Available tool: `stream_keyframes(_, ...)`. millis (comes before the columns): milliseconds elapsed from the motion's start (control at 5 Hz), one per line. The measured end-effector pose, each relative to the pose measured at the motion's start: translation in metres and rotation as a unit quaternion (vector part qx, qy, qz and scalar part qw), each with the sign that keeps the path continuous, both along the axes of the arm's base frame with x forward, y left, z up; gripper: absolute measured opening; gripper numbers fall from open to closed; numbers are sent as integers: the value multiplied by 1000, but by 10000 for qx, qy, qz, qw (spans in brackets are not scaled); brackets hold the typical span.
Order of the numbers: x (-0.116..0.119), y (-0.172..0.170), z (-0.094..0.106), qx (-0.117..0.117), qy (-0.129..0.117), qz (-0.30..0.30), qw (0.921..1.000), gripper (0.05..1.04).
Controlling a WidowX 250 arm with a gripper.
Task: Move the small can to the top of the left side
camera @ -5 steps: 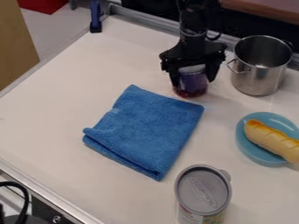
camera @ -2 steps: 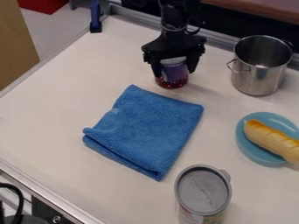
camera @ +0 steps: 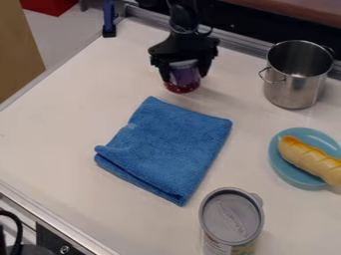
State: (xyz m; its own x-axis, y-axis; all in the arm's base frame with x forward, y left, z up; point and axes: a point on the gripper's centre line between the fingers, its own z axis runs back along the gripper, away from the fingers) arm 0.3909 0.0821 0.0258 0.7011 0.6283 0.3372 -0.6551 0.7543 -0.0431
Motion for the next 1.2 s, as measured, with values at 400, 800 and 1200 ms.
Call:
stream_keyframes(400, 5, 31, -4, 201, -44, 242, 9995, 1000)
stream_keyframes(800, 3, 37, -6, 218, 82, 31, 9997, 1000)
stream_keyframes(1200, -22, 12, 18, 297, 108, -1081, 9936, 1000)
